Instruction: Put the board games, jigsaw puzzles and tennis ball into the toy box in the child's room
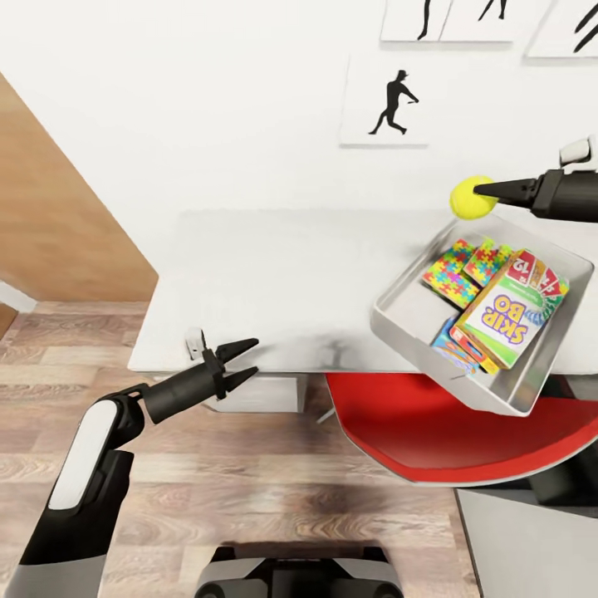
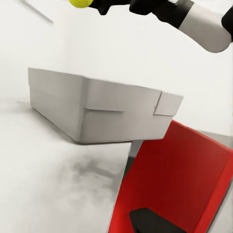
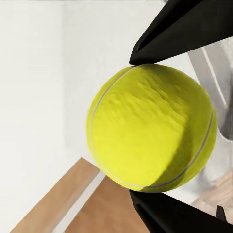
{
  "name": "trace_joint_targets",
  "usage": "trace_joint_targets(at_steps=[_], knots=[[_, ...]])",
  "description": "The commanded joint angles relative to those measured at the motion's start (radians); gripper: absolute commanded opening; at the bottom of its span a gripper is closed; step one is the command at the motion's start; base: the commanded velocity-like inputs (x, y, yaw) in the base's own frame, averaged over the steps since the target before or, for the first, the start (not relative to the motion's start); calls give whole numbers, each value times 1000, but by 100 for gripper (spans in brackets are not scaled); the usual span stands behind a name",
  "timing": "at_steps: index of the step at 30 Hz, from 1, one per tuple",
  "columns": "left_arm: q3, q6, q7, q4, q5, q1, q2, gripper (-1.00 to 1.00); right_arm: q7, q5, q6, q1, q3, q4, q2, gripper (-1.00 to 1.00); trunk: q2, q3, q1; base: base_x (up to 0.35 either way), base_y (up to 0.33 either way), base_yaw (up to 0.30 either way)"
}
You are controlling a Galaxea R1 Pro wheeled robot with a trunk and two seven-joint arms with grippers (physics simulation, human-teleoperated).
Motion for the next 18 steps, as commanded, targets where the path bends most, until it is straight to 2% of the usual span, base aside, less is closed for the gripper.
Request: trace_joint_targets(at_steps=[1,8,14,18], knots=[[-1,3,11,-1,10,0,0,100,10,4,1,-2,7,0,-3,-100,-1,-1,0,0,0,-285],[-3,3,12,-1,10,0,2,100,10,-7,1,4,39,-3,-10,-100,-1,1,0,0,0,-227],[-2,3,12,-1,10,1,3,100,11,-10,1,34,53,-27,-12,-100,-1,1,0,0,0,-74],[-1,2,14,-1,9,1,14,100,11,-11,1,51,57,-47,-13,-100,-1,1,0,0,0,-26]])
